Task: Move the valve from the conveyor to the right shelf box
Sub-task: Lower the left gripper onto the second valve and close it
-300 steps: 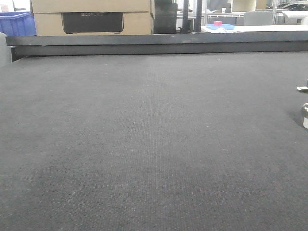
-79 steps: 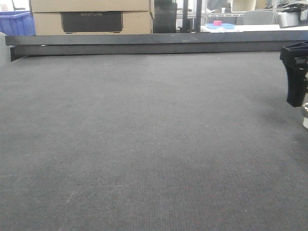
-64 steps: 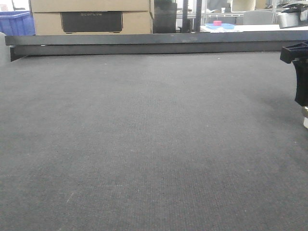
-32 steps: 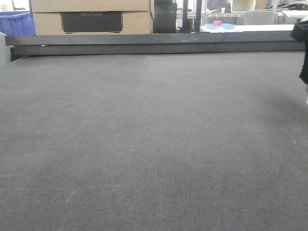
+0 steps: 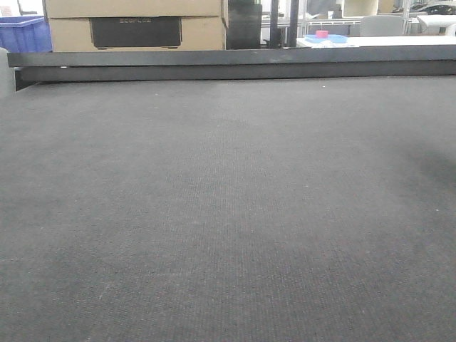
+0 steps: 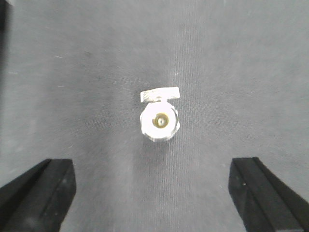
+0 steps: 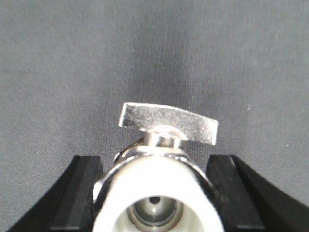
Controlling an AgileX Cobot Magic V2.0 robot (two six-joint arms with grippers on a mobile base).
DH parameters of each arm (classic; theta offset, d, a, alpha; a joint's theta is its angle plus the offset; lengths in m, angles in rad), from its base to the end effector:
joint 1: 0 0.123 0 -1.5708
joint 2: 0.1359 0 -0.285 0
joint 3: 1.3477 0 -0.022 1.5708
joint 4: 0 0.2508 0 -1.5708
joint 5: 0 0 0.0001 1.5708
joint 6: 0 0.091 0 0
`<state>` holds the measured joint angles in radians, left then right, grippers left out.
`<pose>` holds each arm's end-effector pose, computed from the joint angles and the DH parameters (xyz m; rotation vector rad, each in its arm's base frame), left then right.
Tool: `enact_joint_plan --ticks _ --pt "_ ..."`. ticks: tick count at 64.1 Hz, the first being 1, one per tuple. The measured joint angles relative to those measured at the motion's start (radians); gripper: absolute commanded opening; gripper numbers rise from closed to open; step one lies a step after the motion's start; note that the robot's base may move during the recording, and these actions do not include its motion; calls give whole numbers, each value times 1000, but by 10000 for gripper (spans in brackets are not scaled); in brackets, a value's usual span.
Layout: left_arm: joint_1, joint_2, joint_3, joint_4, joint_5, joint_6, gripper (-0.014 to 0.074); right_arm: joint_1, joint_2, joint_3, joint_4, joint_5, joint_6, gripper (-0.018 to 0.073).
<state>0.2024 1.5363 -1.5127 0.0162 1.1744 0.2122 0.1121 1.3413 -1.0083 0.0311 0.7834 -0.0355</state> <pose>0.3113 0.0653 0.3629 0.0169 2.6907 0.1513 0.2669 0.0321 0.2891 -0.1711 2.5951 0.0641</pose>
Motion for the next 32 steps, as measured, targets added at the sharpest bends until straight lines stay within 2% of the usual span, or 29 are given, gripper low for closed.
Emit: enact_joint_plan --ticks 15,32 --pt "1 197 -7 -7 -15 13 536 0 -17 0 0 -2 -2 -158" --pt "1 320 -7 -8 -45 18 536 0 -17 0 0 -2 -2 -158"
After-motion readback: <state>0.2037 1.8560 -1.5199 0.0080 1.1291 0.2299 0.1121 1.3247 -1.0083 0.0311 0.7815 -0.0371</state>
